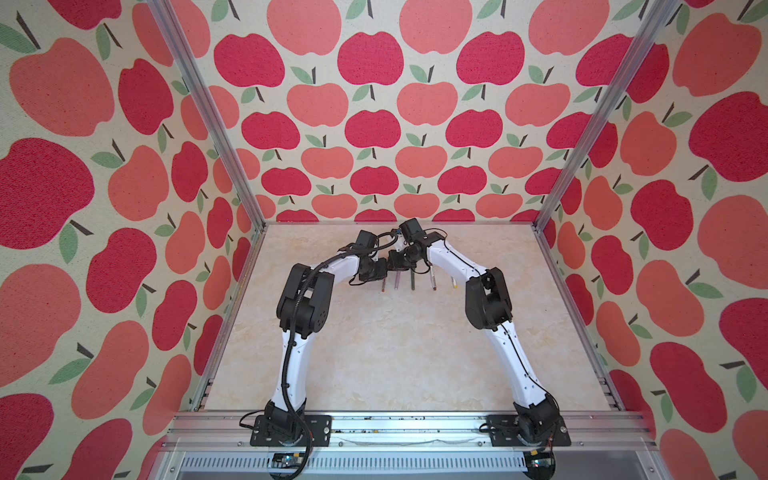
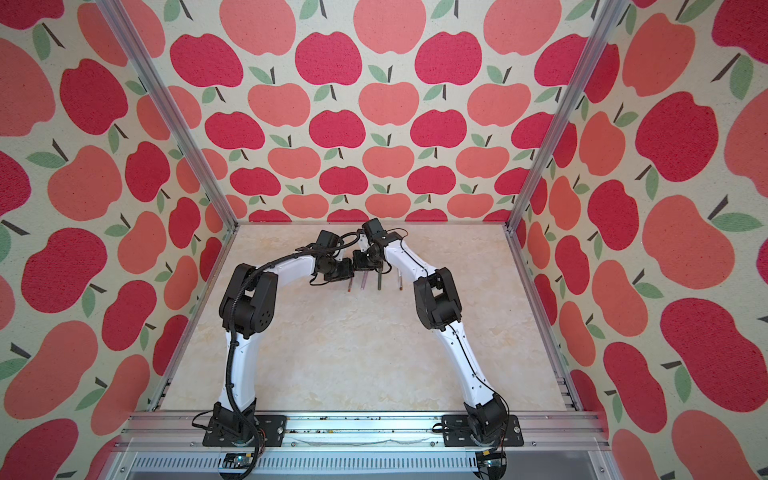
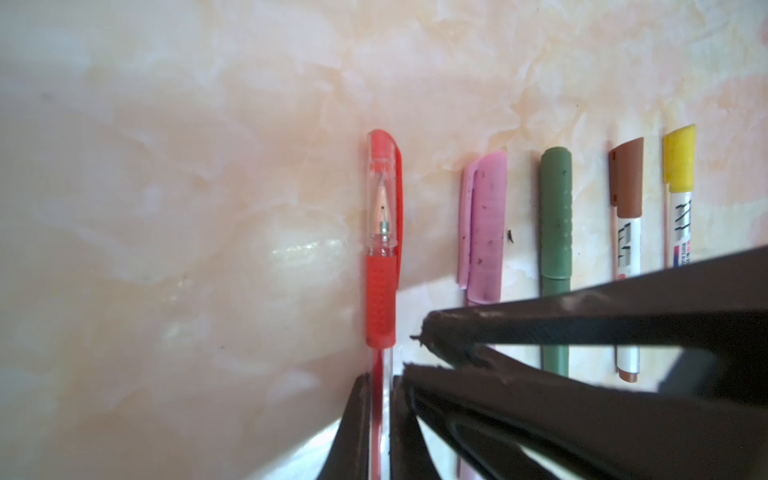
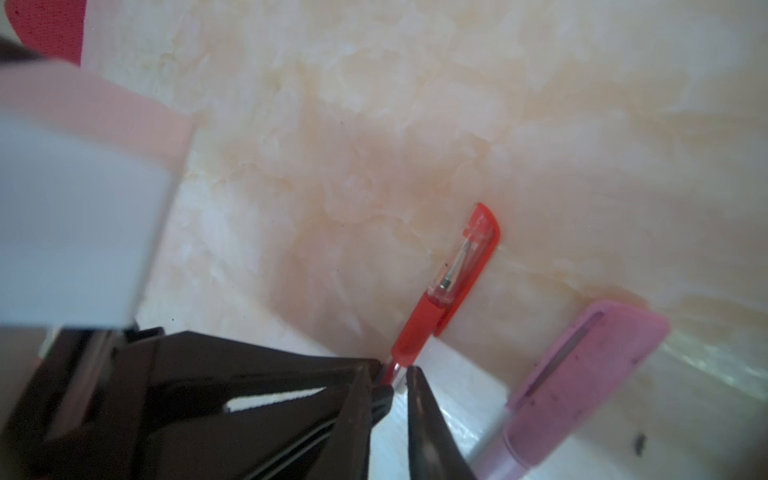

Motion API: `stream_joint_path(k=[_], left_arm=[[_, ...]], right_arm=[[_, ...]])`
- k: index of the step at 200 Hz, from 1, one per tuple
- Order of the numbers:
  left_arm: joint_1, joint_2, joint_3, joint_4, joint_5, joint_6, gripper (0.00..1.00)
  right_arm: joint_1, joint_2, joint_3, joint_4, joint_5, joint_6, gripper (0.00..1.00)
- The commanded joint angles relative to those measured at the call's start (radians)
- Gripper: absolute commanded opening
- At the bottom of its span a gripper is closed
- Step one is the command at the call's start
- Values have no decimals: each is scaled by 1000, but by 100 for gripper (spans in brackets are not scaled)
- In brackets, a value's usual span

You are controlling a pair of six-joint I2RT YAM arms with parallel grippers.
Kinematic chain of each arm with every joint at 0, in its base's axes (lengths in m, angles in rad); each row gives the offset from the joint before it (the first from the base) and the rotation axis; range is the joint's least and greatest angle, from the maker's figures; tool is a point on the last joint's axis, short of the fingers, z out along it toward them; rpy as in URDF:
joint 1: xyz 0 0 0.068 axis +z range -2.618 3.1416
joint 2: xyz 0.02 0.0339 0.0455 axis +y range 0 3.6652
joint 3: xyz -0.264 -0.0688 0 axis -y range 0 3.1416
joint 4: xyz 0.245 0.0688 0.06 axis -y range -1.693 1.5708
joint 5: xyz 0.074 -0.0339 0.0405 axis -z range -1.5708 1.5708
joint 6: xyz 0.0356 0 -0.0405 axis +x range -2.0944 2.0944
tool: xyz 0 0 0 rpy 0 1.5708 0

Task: Insert the pens into the pen caps
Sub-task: 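Open both grippers and lift them away from the red gel pen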

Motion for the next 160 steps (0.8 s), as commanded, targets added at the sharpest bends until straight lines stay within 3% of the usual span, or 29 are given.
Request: stream_joint_path(k=[1, 46, 90, 121, 160], left_arm=[[-16, -9, -56, -34, -54, 25, 17], [-27, -82, -105, -28, -62, 31, 42], [-28, -222, -166, 5, -77, 34, 50], [-24, -433, -267, 57, -113, 84, 57], [55, -836, -482, 111, -164, 161, 74]], right_arm=[[2, -93, -8, -5, -43, 22, 20], [-11, -144, -17, -24, -19, 20, 22], [-34, -234, -97, -20, 11, 24, 24], [-77, -397, -255, 25, 41, 18, 25], [-145, -707, -554, 85, 142, -70, 27]])
